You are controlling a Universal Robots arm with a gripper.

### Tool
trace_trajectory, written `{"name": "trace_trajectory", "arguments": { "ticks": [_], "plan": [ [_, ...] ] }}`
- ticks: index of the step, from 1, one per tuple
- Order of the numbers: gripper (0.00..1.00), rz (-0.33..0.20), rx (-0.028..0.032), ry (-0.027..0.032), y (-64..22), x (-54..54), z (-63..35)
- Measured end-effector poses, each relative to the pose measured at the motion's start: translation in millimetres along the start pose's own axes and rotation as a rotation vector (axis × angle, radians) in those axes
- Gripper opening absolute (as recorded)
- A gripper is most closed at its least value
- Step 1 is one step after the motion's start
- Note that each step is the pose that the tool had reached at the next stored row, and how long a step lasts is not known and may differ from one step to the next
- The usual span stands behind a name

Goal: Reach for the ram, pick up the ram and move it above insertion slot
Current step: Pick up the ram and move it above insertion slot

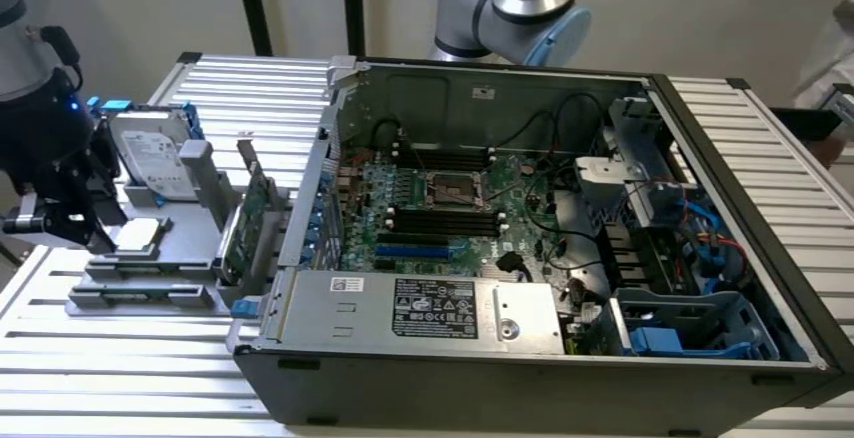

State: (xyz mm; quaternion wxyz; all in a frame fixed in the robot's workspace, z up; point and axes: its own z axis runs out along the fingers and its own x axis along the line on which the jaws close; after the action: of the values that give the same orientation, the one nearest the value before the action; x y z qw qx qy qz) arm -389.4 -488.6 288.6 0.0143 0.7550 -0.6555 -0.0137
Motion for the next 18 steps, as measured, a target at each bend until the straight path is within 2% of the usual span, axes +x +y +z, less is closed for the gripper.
{"name": "trace_trajectory", "arguments": {
  "ticks": [18],
  "plan": [
    [0.42,0.011,0.0000,-0.0004,1.1,6.1,32.8]
  ]
}}
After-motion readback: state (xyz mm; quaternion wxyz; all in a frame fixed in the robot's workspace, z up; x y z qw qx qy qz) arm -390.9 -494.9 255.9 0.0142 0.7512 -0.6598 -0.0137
